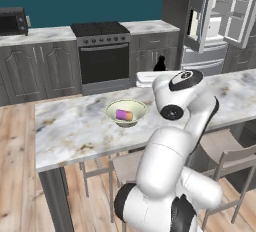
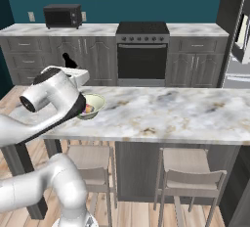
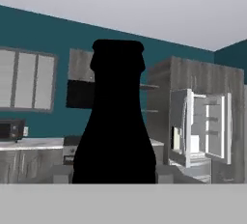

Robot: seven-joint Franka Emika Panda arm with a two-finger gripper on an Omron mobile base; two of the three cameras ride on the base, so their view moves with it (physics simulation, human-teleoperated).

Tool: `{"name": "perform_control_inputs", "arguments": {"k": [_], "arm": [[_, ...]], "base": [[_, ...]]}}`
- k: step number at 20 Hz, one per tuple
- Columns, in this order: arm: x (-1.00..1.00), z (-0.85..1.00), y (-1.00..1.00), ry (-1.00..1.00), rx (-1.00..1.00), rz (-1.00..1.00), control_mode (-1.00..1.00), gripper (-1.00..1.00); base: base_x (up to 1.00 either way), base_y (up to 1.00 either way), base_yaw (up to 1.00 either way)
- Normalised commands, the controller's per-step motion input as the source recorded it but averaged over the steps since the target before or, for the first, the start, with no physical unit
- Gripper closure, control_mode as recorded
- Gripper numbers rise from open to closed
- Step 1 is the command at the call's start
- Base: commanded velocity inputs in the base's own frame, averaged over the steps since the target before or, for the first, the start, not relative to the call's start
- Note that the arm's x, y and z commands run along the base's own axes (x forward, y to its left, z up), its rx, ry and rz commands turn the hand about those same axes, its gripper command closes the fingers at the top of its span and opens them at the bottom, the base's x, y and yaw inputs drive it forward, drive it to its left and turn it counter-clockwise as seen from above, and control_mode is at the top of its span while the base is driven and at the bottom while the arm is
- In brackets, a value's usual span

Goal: Open the fridge, grab two sodas, and place both sodas inside the bowl with ice on the dining counter.

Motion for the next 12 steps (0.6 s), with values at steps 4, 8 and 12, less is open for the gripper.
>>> {"name": "perform_control_inputs", "arguments": {"k": [4,8,12], "arm": [[-0.37,0.36,0.53,-0.10,0.62,0.00,-1.00,1.00],[-0.43,0.47,0.51,-0.07,0.60,-0.02,-1.00,1.00],[-0.49,0.58,0.41,-0.09,0.59,-0.05,-1.00,1.00]], "base": [[0.00,0.00,0.00],[0.00,0.00,0.00],[0.00,0.00,0.00]]}}
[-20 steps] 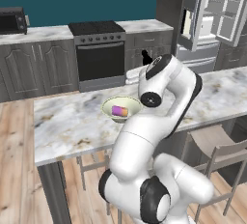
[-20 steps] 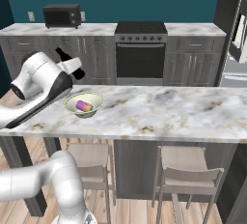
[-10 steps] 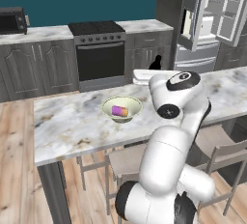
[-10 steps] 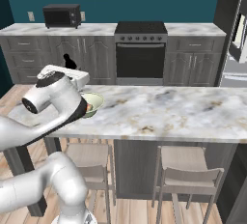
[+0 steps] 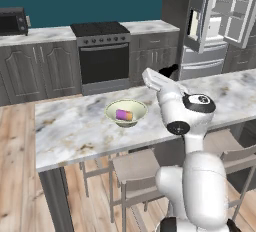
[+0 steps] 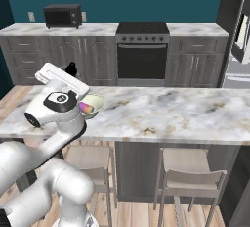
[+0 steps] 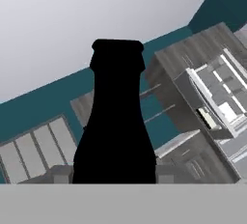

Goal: Open the fridge, grab two sodas, and place both sodas inside the bowl with ice on the dining counter.

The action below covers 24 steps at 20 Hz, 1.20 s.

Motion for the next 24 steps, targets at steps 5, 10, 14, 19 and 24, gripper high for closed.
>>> {"name": "perform_control_inputs", "arguments": {"k": [5,10,14,19,24], "arm": [[-0.41,0.77,0.23,-0.05,0.56,-0.03,-1.00,1.00],[-0.43,0.81,0.19,-0.03,0.56,-0.04,-1.00,1.00],[-0.07,0.22,0.04,0.09,0.66,-0.04,-1.00,1.00],[0.00,-0.02,-0.04,0.32,0.62,0.00,-1.00,1.00],[0.25,-0.20,-0.03,0.33,0.58,0.01,-1.00,1.00]], "base": [[0.00,0.00,0.00],[0.00,0.00,0.00],[0.00,0.00,0.00],[0.00,0.00,0.00],[0.00,0.00,0.00]]}}
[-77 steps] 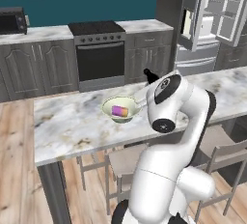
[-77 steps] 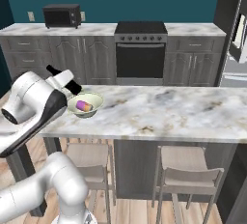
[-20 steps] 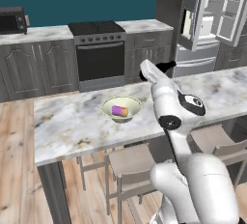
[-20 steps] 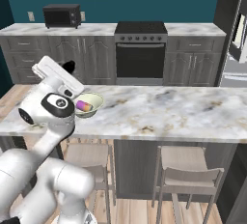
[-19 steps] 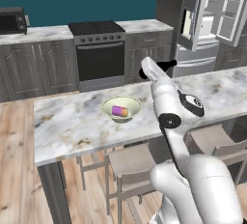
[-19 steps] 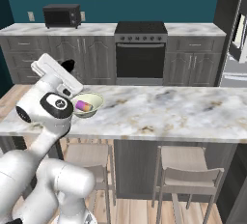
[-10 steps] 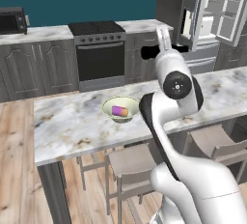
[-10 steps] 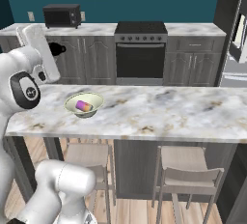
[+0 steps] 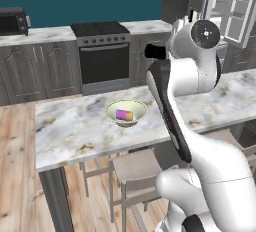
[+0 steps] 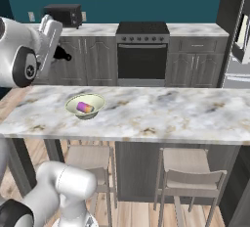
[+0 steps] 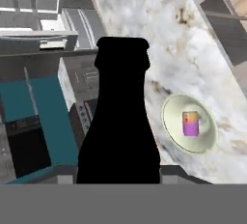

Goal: Open the fridge, grab two sodas, and place both sodas inside the bowl with ice on the dining counter.

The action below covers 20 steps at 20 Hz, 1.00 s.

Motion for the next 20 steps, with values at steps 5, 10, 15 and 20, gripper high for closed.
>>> {"name": "perform_control_inputs", "arguments": {"k": [5,10,15,20], "arm": [[0.40,-0.53,0.00,0.33,0.29,0.03,-1.00,1.00],[0.30,-0.77,0.08,0.27,0.05,0.02,-1.00,1.00],[0.28,-0.74,0.11,0.18,0.02,0.01,-1.00,1.00],[0.05,-0.47,0.00,0.12,-0.01,0.01,-1.00,1.00]], "base": [[0.00,0.00,0.00],[0.00,0.00,0.00],[0.00,0.00,0.00],[0.00,0.00,0.00]]}}
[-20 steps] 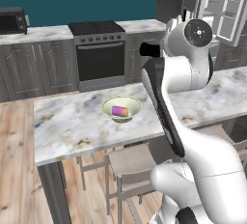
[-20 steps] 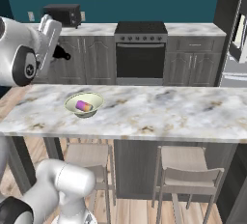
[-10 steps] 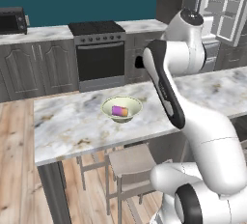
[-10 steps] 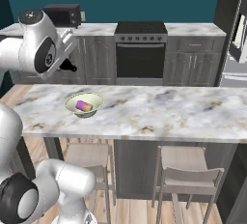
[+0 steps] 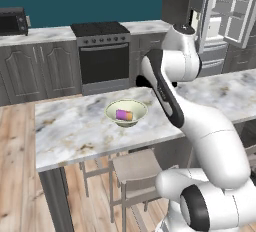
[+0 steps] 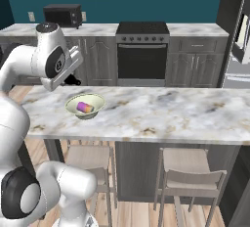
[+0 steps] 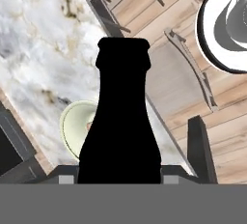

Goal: Open the fridge, grab two sodas, and place both sodas inside the bowl with ice on the dining counter.

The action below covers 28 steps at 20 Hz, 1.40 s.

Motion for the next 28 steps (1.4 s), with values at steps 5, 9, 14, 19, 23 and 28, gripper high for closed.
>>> {"name": "perform_control_inputs", "arguments": {"k": [5,9,14,19,23,28], "arm": [[0.15,-0.45,0.05,0.11,-0.03,0.00,-1.00,1.00],[0.21,-0.49,0.08,0.07,0.00,0.01,-1.00,1.00],[0.22,-0.46,0.13,0.08,0.00,0.02,-1.00,1.00],[0.30,-0.45,0.09,0.03,0.00,0.01,-1.00,1.00],[0.39,-0.40,0.05,0.03,0.00,0.00,-1.00,1.00],[0.37,-0.37,0.00,0.03,0.00,0.00,-1.00,1.00]], "base": [[0.00,0.00,0.00],[0.00,0.00,0.00],[0.00,0.00,0.00],[0.00,0.00,0.00],[0.00,0.00,0.00],[0.00,0.00,0.00]]}}
